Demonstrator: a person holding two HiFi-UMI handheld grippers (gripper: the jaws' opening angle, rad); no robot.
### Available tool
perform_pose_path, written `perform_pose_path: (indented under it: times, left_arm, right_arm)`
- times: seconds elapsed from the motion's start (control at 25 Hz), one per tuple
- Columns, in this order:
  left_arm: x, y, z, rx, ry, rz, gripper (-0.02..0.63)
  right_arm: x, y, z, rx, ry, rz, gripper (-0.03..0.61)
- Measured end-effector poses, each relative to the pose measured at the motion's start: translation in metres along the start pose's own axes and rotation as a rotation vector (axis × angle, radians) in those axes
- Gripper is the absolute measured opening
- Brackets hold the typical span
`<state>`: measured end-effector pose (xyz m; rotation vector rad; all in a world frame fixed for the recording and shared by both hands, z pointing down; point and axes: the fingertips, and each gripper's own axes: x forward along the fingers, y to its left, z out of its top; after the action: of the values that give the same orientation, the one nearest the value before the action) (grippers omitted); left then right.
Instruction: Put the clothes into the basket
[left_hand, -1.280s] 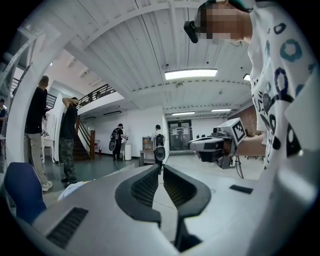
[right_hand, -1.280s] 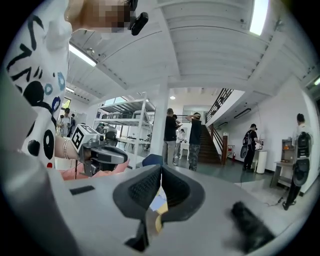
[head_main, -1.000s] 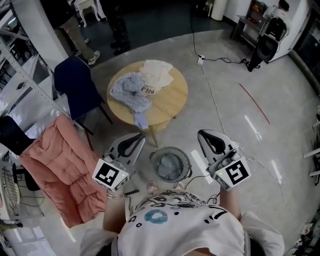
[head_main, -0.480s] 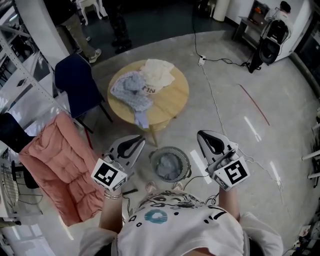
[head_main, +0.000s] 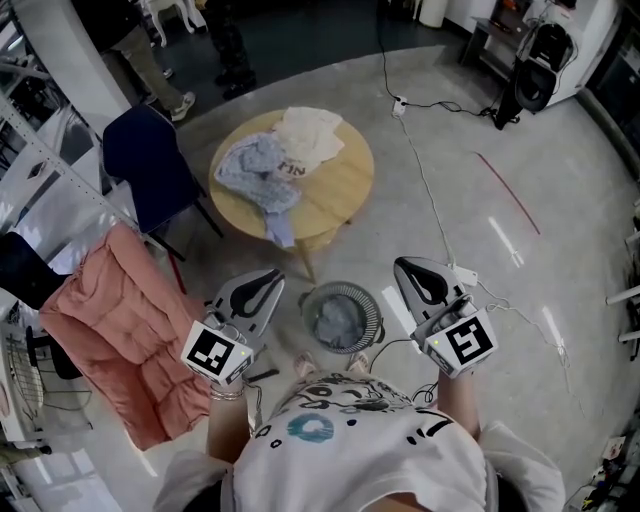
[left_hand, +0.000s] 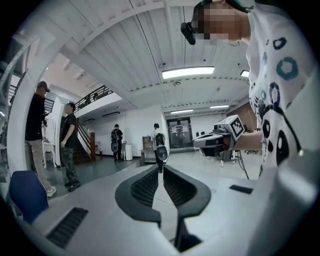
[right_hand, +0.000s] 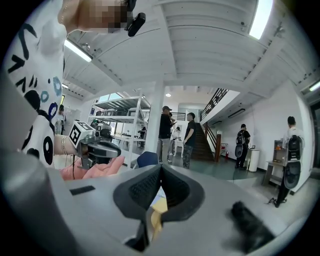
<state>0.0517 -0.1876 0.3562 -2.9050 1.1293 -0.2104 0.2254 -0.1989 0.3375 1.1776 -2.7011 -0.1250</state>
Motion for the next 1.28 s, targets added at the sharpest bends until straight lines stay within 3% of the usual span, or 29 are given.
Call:
perform_pose_path:
  times: [1.28]
  left_arm:
    - [-0.001, -0.006, -0.008, -0.021, 0.010, -0.016, 0.043]
  right_arm:
    - [-0.006, 0.015, -0.019, -0.009, 0.054, -0.001, 0.028]
